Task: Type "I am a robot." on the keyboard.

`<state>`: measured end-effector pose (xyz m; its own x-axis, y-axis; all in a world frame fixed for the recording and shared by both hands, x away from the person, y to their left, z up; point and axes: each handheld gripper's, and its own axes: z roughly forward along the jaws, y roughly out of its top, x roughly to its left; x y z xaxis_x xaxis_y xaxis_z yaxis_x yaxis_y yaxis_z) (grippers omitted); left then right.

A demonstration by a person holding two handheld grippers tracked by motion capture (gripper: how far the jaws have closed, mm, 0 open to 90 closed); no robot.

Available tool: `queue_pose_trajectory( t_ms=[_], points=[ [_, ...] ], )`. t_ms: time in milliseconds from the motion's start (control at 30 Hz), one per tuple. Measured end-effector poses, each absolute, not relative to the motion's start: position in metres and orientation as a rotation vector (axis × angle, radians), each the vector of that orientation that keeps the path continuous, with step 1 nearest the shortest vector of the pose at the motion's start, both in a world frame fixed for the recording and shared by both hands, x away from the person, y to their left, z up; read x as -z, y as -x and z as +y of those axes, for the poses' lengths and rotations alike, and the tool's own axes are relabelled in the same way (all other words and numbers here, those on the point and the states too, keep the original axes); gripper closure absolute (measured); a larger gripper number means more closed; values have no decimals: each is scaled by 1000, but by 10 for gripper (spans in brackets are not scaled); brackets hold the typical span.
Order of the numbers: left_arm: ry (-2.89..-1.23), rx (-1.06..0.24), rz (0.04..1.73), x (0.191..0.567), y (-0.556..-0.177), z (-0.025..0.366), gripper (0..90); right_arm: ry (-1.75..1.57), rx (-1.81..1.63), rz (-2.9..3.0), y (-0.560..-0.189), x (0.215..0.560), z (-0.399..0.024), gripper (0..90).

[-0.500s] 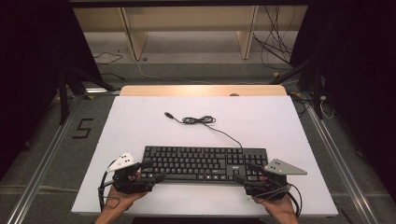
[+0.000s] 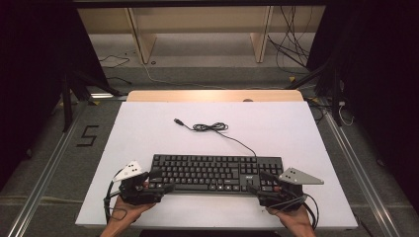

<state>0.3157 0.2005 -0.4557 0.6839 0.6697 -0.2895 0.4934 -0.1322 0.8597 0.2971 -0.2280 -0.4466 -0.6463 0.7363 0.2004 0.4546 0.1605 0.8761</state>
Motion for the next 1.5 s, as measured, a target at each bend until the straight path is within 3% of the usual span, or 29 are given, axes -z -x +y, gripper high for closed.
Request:
queue_pose_trajectory(
  t_ms=[1000, 1367, 1500],
  points=[
    [-1794, -215, 1007, 459, -321, 206, 266, -1107, -1466, 2248, -326, 441, -179, 343],
    [-1799, -227, 1087, 463, -326, 211, 374, -1105, -1425, 2306, -344, 444, -151, 407],
    [-1804, -233, 1109, 465, -328, 212, 444, -1107, -1396, 2331, -350, 447, -141, 486]
  ],
)
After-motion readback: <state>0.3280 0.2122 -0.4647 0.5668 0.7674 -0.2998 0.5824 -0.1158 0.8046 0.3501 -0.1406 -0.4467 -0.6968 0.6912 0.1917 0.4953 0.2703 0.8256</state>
